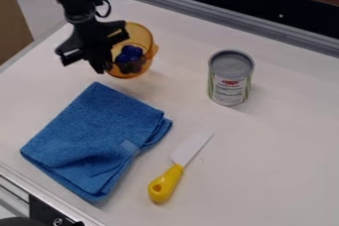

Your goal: Moved the brune basket to the right of the table

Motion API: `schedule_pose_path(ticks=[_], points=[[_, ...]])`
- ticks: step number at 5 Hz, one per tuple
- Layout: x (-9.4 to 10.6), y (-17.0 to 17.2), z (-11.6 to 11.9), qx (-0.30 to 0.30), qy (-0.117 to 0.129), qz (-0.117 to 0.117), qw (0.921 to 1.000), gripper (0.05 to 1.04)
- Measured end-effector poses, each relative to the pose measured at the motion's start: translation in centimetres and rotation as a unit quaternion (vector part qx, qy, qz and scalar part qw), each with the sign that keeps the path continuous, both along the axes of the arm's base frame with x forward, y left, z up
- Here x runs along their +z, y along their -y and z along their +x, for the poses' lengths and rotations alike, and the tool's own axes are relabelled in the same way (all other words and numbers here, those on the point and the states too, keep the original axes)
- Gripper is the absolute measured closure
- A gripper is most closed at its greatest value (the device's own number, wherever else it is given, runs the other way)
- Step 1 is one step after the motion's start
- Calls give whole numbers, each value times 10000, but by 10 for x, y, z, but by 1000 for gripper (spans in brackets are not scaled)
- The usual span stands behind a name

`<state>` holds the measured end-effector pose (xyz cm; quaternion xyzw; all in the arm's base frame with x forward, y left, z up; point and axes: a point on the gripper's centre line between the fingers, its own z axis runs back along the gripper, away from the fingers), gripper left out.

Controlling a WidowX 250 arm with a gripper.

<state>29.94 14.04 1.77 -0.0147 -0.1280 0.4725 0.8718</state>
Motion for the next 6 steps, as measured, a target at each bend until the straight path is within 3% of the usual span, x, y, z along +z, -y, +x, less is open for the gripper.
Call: schedule_pose_path(ticks=[2, 3, 4, 5, 6], points=[[-25, 14, 19, 28, -189, 155, 9997, 1019], [-27, 14, 27, -6, -246, 198, 9995, 1000], [-24, 5, 27, 84, -812, 140, 9966, 857], [-9, -2, 32, -155, -1091, -53, 9939, 615], [-7, -1, 27, -155, -1271, -121, 9917, 317]])
